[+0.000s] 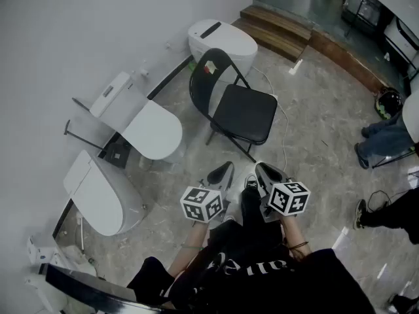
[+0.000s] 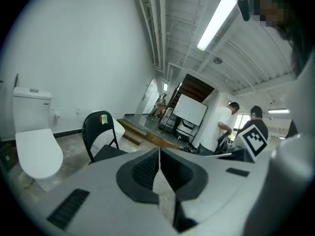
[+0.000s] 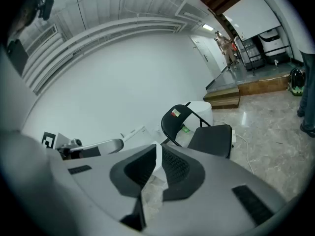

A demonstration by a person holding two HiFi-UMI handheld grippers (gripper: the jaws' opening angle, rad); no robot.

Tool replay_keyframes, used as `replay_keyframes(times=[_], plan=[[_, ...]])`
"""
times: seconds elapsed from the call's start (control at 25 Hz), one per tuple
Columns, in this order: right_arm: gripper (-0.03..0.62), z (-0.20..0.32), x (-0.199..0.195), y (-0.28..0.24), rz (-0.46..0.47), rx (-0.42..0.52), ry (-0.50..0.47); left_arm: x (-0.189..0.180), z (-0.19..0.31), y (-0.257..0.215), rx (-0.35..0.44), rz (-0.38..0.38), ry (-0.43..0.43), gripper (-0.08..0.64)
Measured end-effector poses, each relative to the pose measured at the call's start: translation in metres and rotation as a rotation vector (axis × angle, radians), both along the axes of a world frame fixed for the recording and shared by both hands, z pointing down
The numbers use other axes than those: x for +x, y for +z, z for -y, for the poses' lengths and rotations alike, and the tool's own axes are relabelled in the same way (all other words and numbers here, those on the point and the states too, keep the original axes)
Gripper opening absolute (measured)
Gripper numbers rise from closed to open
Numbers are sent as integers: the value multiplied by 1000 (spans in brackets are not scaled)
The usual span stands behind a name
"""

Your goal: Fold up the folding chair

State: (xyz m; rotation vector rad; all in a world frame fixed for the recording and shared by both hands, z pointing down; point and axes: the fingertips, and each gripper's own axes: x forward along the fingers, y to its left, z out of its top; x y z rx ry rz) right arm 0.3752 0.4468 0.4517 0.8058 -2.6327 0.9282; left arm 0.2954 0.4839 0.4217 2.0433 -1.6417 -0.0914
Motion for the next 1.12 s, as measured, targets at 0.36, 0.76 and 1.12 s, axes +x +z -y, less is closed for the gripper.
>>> replay_keyframes(times=[0.36,0.76,1.12], plan=[[44,115,-22,8,-9,-5,-32,-33,110,2,3,12,-47,11],[43,221,-33,23,-15,-38,-103,-27,212,12,-36,6,-77,11],[44,259,-48,39,-8,-102,-128,-50,239,22,-98,21,-141,11]])
